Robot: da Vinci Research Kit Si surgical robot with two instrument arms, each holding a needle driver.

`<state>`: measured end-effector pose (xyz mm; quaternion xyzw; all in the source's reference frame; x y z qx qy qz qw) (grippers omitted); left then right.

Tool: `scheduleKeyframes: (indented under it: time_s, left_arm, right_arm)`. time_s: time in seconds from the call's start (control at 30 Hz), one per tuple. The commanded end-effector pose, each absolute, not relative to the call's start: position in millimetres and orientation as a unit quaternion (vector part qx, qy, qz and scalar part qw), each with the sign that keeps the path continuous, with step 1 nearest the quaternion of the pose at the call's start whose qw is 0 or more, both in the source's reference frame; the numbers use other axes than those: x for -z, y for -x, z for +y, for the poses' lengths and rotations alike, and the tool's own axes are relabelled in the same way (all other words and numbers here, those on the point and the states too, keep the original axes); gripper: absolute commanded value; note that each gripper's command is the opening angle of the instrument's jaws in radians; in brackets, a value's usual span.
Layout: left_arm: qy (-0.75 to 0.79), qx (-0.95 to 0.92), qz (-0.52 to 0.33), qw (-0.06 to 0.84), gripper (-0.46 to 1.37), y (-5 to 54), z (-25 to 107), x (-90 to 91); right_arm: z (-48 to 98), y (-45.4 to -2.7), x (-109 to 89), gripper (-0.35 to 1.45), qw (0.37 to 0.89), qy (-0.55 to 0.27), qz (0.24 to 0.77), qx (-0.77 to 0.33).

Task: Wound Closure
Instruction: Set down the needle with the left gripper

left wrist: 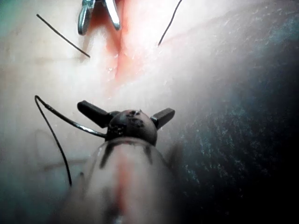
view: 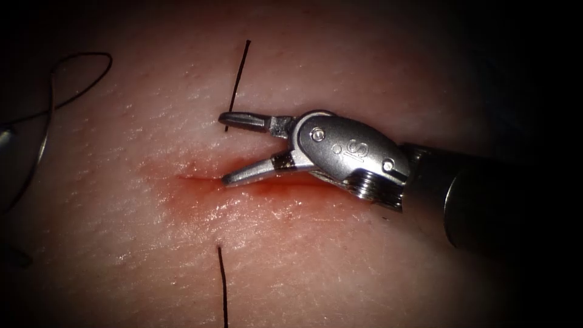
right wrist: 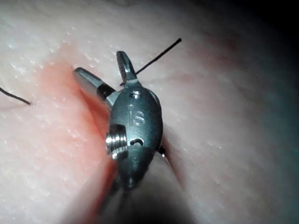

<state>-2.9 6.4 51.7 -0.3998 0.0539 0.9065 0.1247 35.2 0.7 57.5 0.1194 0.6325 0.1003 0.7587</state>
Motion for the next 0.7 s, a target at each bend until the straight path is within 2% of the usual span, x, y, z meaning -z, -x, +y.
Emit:
scheduleKeyframes:
  time_s: [0.03,0.5,0.7]
  left_arm:
    - [0.398,-0.907,0.053,0.126,1.35,2.5,6.3,-51.5]
    - [0.326,-0.914,0.143,0.194,1.35,-4.3,11.5,-47.4]
    - [0.382,-0.879,0.195,0.208,1.15,-2.2,15.1,-44.6]
  right_arm:
    - [0.7,-35.3,-57.6,0.86,0.758,-0.121,0.633,-0.098]
    - [0.6,-35.5,-57.6,0.87,0.758,-0.122,0.634,-0.097]
    - [0.4,-35.8,-57.7,0.89,0.757,-0.121,0.634,-0.095]
